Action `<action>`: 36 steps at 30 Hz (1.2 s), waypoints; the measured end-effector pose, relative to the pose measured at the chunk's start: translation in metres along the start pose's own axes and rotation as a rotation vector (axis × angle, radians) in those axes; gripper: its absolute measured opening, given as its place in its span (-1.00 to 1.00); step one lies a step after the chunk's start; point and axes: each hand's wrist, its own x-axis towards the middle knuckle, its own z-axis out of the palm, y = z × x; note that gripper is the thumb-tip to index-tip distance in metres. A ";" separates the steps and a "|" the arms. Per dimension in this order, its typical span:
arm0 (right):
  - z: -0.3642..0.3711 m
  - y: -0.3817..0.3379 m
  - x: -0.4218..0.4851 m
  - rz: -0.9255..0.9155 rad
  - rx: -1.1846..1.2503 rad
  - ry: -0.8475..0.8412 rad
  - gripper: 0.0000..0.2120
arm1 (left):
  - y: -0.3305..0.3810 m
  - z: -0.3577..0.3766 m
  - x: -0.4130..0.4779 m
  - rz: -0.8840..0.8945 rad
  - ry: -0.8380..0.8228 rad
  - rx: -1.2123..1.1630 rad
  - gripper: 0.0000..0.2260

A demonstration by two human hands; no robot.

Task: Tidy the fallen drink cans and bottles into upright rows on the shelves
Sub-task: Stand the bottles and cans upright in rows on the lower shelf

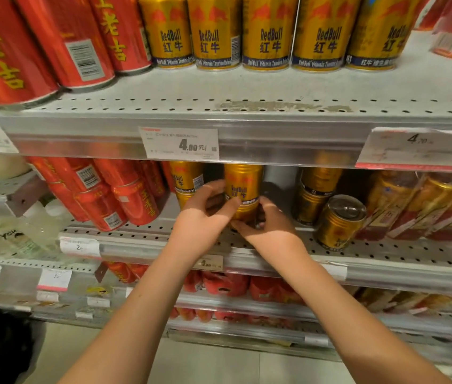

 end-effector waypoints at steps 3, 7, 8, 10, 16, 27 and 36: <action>0.012 -0.003 -0.009 -0.020 -0.030 0.138 -0.36 | 0.002 -0.002 0.000 0.035 0.041 0.001 -0.70; 0.014 -0.002 -0.013 -0.022 -0.065 0.155 -0.32 | 0.000 -0.002 0.000 0.056 0.036 0.065 -0.62; 0.012 -0.001 -0.013 -0.017 -0.071 0.132 -0.32 | -0.001 -0.002 0.000 0.065 0.041 0.080 -0.62; 0.010 0.001 -0.012 -0.004 -0.063 0.101 -0.34 | -0.005 -0.001 -0.002 0.078 0.059 0.094 -0.64; 0.019 -0.003 -0.015 -0.029 -0.047 0.178 -0.43 | -0.013 -0.002 -0.009 0.092 0.119 0.116 -0.66; 0.038 -0.014 0.003 -0.028 -0.140 0.206 -0.41 | -0.017 -0.029 -0.021 0.110 0.353 0.292 -0.93; 0.044 -0.016 0.003 0.025 -0.160 0.214 -0.41 | -0.034 -0.048 -0.011 0.073 0.284 0.220 -0.85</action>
